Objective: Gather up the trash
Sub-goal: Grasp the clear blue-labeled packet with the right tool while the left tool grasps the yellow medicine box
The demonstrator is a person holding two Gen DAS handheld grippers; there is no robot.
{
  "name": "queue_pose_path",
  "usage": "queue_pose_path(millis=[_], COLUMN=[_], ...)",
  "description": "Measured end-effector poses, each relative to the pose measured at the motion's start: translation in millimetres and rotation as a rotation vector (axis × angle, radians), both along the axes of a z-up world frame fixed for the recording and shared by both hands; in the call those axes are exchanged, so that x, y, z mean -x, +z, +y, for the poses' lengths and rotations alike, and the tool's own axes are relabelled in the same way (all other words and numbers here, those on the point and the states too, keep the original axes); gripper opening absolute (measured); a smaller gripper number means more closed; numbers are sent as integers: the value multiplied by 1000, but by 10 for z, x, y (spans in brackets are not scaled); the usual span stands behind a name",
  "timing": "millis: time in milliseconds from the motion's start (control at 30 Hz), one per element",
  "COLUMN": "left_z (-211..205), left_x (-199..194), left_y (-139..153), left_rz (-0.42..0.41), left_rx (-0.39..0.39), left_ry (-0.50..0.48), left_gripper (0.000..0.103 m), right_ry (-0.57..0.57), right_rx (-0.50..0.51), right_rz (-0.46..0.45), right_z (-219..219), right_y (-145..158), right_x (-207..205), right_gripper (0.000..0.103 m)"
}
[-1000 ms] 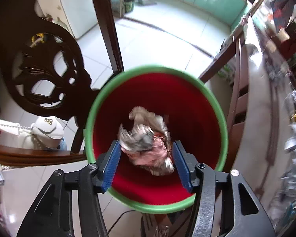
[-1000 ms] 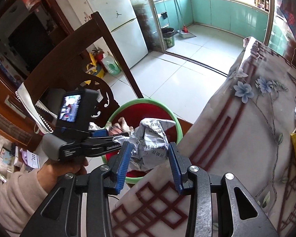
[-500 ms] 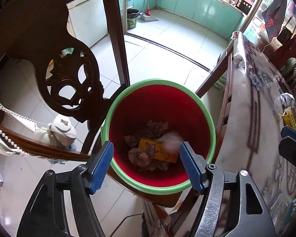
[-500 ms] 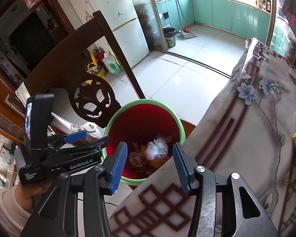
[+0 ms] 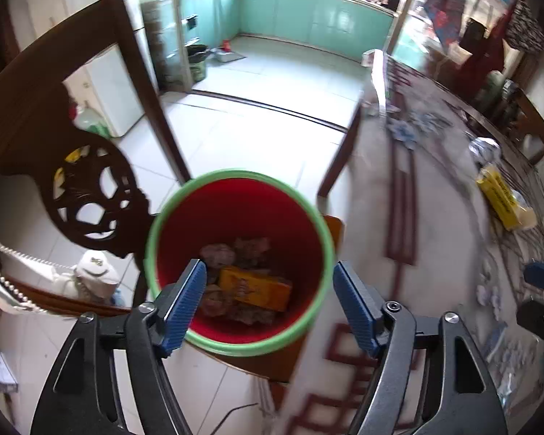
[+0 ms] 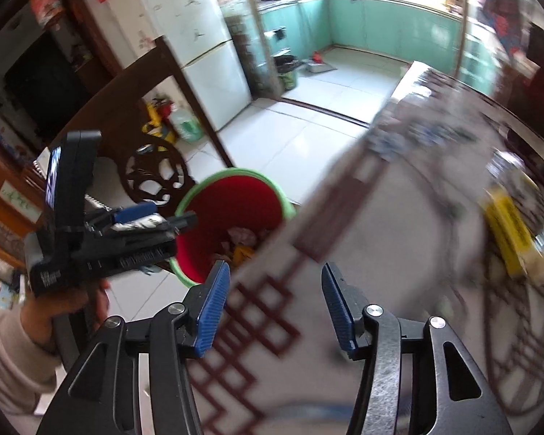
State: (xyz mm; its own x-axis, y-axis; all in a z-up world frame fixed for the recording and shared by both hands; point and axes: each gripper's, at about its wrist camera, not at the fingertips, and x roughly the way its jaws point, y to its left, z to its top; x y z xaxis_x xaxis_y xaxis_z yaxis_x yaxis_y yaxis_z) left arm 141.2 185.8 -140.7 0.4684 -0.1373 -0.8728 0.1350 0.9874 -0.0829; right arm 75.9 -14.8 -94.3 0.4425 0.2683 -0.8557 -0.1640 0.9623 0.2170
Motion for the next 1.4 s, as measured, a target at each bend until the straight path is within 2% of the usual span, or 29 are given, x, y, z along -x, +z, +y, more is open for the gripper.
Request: queue_pose_path(millis=[133,233,300,433,533,667,733,800,1033,1400], left_z=[-383,-663,-858,-1192,-1430,-1623,-1678,-1715,-1753,-1703], left_x=[95,155,186,251,320,446,510,551,606,622], left_y=[14,30,41,57,59,69,73,64,51,44], left_rz=[-1,-1,1,11,22,28,29,34,39,40], left_rx=[13,17,30,52,74,82,82,72,34,31], left_ry=[-104,-186,-241,-324,-376,-420,-434,-448,-451,-421], left_gripper=[74,75,77,78,78,78,78,78,78,80], right_ry=[-163,-323,-376,-413,-431,-580,-670,-706,-692,-546], right_rx=[56,87,96,104,35,-156,-285,-323,-284,-13], right_rz=[46,128,180,282,335,377,399,400,340,324], right_z=[-559,-1037,-1241,-1466,-1514,-1606,-1681,-1688,-1636,-1453], right_y=[-43,-176,-285,-523,-679,-944,-1076,-1142,-1097,-1075], right_x=[475,976,1285,1800,2010,2191,2263,2287,2026,1704], right_gripper=[57,58,58,58,58,58,58,58,58,59])
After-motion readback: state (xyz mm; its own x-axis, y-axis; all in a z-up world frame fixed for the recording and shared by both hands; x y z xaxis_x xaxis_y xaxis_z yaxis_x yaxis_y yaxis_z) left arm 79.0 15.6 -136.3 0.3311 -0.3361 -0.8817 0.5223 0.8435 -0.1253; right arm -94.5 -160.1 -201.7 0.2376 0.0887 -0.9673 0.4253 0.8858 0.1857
